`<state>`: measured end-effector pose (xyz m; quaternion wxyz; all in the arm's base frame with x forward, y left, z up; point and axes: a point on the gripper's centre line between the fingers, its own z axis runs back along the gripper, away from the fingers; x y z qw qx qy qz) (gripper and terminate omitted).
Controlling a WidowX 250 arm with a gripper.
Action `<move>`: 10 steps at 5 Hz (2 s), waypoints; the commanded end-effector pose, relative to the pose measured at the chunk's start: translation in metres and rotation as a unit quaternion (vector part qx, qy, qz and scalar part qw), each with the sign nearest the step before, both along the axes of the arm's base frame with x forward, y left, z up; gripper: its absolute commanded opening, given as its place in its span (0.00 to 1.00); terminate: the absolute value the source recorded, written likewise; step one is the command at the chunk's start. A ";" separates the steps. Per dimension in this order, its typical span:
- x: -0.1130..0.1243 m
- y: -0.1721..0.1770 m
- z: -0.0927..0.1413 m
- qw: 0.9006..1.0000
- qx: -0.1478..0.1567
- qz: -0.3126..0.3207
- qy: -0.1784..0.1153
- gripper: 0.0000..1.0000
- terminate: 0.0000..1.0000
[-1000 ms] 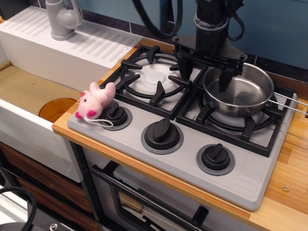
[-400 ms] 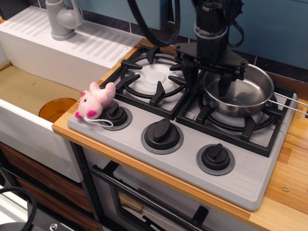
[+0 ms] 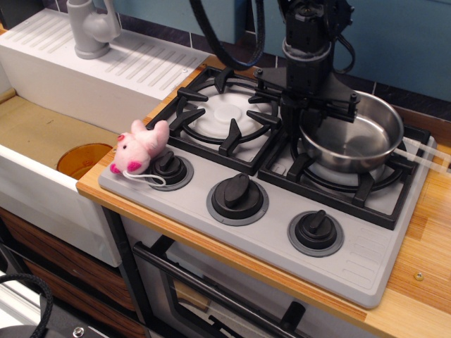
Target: Put pan on stove and put stuffedpig in pan
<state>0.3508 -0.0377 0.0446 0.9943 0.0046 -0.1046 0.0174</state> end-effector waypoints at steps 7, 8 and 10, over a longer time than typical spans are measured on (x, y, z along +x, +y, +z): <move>0.017 0.060 0.132 0.995 0.089 -0.033 0.024 0.00 0.00; 0.017 0.075 0.127 0.995 0.089 -0.036 0.023 0.00 0.00; 0.017 0.102 0.103 0.996 0.077 -0.042 0.012 0.00 0.00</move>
